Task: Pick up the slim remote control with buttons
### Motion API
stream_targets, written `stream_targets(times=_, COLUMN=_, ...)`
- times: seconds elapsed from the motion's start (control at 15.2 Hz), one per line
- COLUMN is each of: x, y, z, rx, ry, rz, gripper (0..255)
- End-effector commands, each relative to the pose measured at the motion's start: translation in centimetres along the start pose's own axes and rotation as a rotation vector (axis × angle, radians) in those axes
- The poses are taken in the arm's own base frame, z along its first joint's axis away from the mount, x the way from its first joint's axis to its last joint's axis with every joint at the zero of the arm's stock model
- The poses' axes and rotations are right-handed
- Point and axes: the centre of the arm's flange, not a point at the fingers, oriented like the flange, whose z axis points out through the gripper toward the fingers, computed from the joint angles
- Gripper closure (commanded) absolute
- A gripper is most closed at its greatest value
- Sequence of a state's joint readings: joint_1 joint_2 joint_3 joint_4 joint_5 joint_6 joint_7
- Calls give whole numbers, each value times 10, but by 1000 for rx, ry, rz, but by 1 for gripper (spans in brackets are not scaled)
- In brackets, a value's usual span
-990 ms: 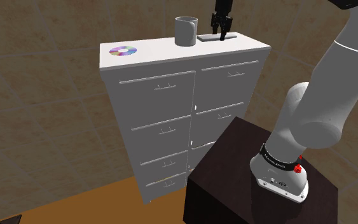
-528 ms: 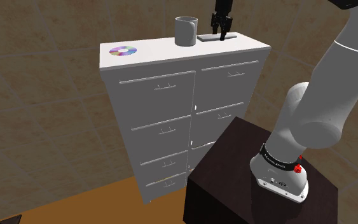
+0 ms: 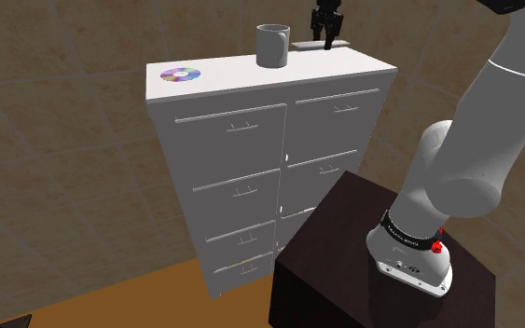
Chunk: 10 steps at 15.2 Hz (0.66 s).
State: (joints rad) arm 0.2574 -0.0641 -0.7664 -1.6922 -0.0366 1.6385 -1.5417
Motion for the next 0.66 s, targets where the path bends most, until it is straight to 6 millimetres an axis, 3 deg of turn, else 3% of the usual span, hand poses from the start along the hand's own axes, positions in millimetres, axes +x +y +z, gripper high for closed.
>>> stream_targets(times=0.0, x=0, y=0, z=-11, rx=0, ry=0, rz=0, gripper=255)
stream_targets(times=0.46, x=0, y=0, z=-48, rx=0, ry=0, rz=0, gripper=255)
stream_targets(times=0.59, x=0, y=0, z=-49, rx=0, ry=0, rz=0, gripper=255)
